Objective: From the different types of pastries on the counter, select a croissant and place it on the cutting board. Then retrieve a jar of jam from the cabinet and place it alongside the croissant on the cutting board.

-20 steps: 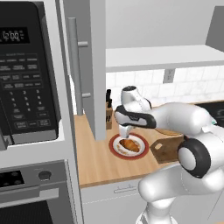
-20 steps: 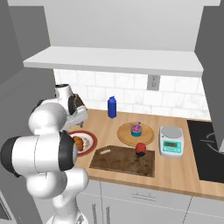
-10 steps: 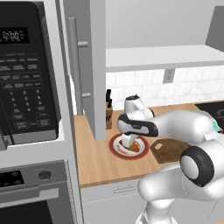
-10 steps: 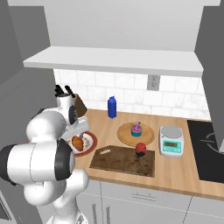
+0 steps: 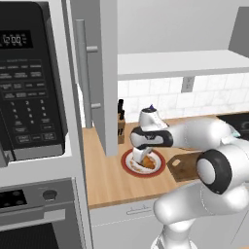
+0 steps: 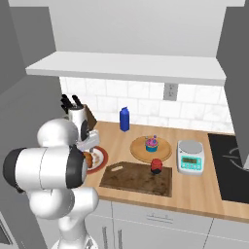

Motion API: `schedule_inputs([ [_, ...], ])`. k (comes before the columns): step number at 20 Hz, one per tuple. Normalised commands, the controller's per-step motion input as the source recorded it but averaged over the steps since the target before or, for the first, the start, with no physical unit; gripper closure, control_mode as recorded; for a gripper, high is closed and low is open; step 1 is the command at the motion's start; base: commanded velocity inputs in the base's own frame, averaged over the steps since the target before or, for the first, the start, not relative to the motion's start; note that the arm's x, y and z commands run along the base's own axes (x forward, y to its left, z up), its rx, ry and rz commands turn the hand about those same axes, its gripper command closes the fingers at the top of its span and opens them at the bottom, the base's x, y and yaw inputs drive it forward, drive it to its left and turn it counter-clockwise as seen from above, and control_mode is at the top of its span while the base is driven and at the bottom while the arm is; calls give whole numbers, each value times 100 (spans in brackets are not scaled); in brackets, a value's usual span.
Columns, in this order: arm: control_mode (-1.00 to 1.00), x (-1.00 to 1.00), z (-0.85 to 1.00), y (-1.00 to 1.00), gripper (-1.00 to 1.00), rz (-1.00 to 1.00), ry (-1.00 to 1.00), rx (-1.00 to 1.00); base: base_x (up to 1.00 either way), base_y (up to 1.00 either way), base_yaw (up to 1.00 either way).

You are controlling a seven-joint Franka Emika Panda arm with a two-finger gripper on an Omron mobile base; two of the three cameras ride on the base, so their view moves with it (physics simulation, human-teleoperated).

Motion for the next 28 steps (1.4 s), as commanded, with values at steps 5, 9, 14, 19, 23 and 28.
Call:
schedule_inputs([
  [5, -100, 46, -16, -1, -100, 20, 12, 3, 0, 0, 0],
  [9, -100, 12, -49, -13, -100, 21, 10, 0, 0, 0, 0],
  [14, -100, 5, -42, -23, -100, 20, 7, 0, 0, 0, 0],
  [19, -100, 3, -15, -5, 100, 14, 4, 1, 0, 0, 0],
  [23, -100, -1, 45, -20, 100, 9, 0, 0, 0, 0, 0],
  [28, -100, -22, 42, -44, 100, 4, 2, 0, 0, 0, 0],
])
